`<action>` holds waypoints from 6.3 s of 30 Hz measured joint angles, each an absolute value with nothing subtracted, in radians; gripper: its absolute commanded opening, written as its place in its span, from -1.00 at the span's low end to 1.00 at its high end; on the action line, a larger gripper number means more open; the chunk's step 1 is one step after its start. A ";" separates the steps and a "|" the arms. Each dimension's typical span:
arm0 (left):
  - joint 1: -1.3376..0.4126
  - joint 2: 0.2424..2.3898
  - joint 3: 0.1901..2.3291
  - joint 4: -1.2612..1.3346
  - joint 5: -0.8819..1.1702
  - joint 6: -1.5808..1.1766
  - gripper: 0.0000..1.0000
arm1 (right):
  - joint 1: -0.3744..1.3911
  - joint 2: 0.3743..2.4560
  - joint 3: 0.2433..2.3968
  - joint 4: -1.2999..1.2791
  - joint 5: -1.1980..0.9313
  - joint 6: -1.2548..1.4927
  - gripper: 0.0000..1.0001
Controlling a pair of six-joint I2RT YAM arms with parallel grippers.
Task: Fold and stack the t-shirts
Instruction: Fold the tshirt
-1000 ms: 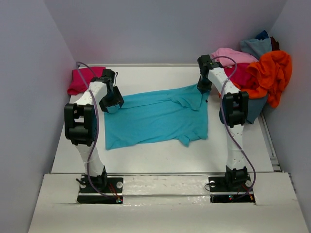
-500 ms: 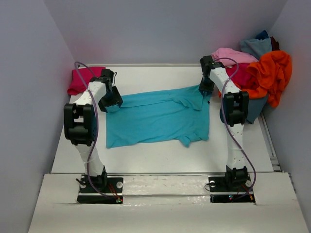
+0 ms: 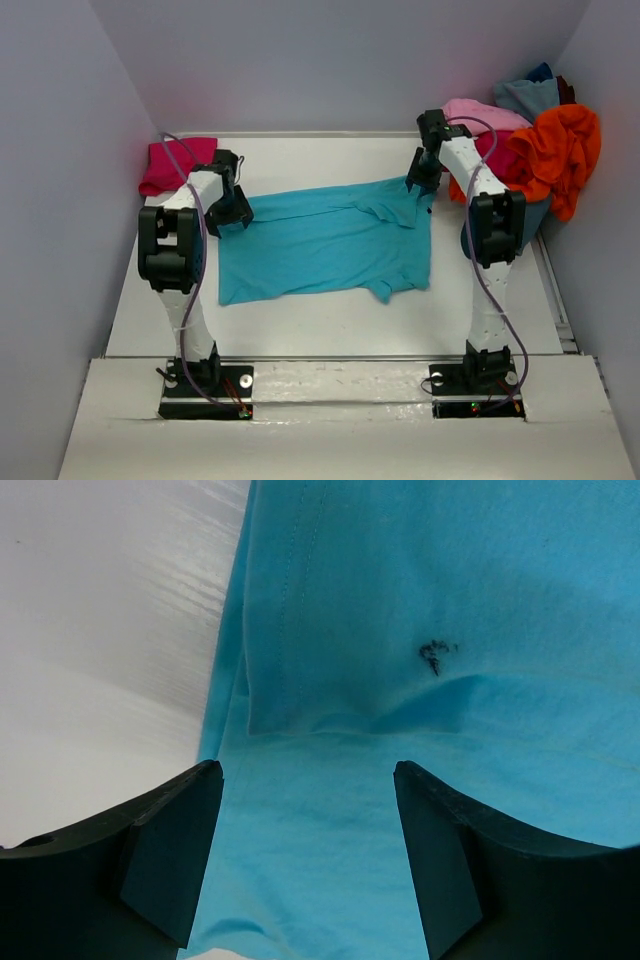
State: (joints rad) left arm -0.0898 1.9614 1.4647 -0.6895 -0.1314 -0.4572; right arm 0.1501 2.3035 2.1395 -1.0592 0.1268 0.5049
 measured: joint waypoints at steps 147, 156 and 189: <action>-0.033 2.120 1.626 -0.617 -0.121 -0.439 0.51 | 0.301 2.192 1.890 -1.014 -0.164 0.461 -0.18; -0.033 2.120 1.626 -0.619 -0.121 -0.438 0.51 | 0.327 2.249 2.074 -1.019 -0.090 0.418 -0.18; -0.033 2.120 1.628 -0.627 -0.120 -0.434 0.51 | 0.398 2.317 2.050 -1.021 0.102 0.382 -0.18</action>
